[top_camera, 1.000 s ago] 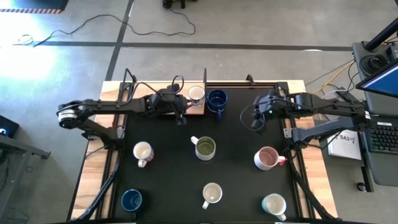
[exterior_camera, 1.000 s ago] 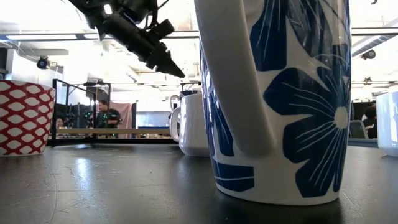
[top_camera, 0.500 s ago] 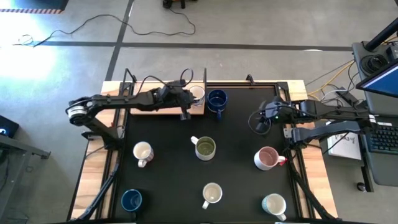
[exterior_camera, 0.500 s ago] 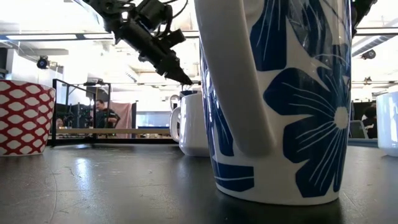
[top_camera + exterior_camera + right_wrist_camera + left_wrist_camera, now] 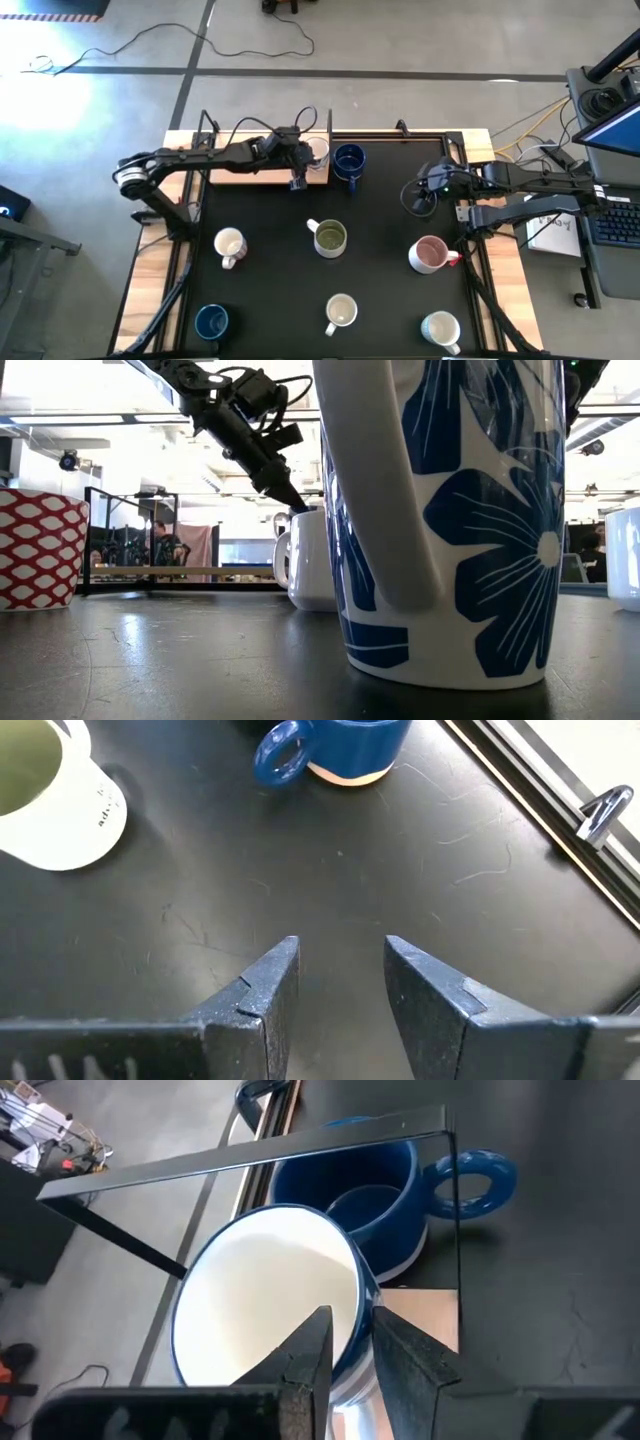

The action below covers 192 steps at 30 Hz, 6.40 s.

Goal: Place coffee mugs
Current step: Put the top blue patterned mug on the shelf, then put the blue mug on the shelf

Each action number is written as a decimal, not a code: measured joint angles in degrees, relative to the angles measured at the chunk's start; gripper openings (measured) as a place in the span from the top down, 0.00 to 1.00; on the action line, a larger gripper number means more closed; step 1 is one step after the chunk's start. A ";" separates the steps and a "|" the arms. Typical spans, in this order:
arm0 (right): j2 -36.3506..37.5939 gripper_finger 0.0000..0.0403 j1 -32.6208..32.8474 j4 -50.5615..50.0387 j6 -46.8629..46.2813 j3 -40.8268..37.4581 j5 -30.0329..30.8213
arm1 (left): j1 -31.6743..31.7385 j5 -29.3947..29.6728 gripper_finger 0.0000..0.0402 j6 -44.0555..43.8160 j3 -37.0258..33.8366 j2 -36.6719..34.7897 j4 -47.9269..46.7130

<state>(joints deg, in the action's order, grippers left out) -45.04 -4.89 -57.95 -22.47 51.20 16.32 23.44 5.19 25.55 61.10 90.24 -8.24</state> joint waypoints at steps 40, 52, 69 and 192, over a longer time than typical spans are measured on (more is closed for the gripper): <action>-0.02 0.66 -0.02 -0.09 -0.01 0.00 0.07 | 5.61 -4.72 0.97 4.02 12.39 8.14 -7.87; -0.02 0.66 -0.01 -0.15 0.13 -0.02 0.05 | 8.19 -4.66 0.97 4.17 14.29 9.86 -8.01; -0.02 0.66 -0.01 -0.12 0.47 -0.02 0.07 | 8.49 -7.20 0.96 3.94 14.29 9.86 -7.25; -40.68 0.66 0.18 49.43 -27.43 -2.03 8.53 | -23.98 4.55 0.81 -27.98 -22.70 -31.49 11.69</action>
<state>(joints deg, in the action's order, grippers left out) -85.72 -4.70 -8.53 -49.90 49.17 24.84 -0.55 9.74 -2.43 38.40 58.75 3.45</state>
